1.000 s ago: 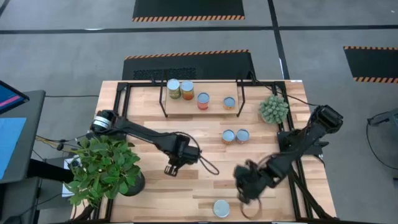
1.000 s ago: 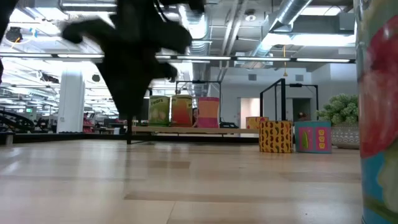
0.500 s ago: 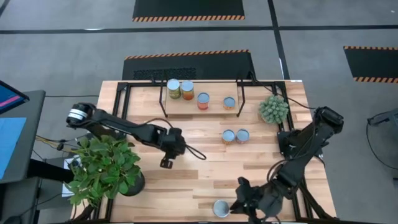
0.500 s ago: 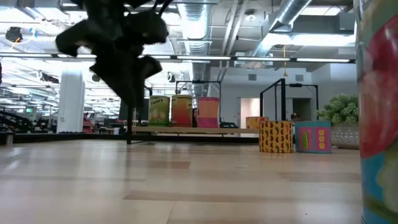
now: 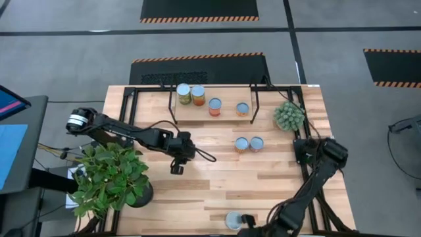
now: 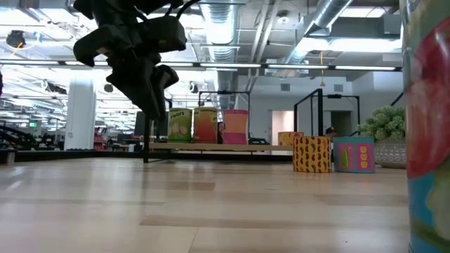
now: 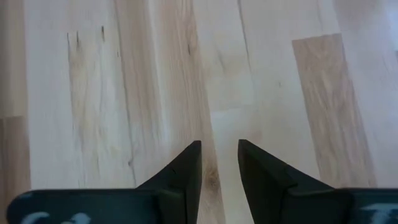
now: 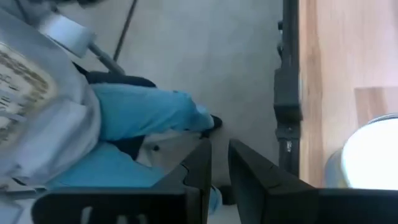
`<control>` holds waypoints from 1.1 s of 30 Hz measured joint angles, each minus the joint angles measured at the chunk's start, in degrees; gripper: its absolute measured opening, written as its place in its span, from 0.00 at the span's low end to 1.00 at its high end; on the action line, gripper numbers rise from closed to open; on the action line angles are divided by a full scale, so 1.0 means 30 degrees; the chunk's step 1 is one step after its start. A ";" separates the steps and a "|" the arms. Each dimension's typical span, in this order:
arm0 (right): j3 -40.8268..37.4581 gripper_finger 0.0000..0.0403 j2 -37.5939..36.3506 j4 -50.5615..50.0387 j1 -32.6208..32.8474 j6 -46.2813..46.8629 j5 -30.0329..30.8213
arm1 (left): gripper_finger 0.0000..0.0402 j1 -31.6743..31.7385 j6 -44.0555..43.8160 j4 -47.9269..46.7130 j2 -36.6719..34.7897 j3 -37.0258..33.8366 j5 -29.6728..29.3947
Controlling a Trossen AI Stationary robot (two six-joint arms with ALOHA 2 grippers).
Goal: Pick and place cans onto a shelf
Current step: Put the canned tomatoes on the shelf
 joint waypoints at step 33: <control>0.2519 0.08 0.1125 -0.9061 -0.1292 -0.0573 0.5052 | 0.23 -0.0117 -0.0856 -0.0933 0.0015 0.0015 0.0536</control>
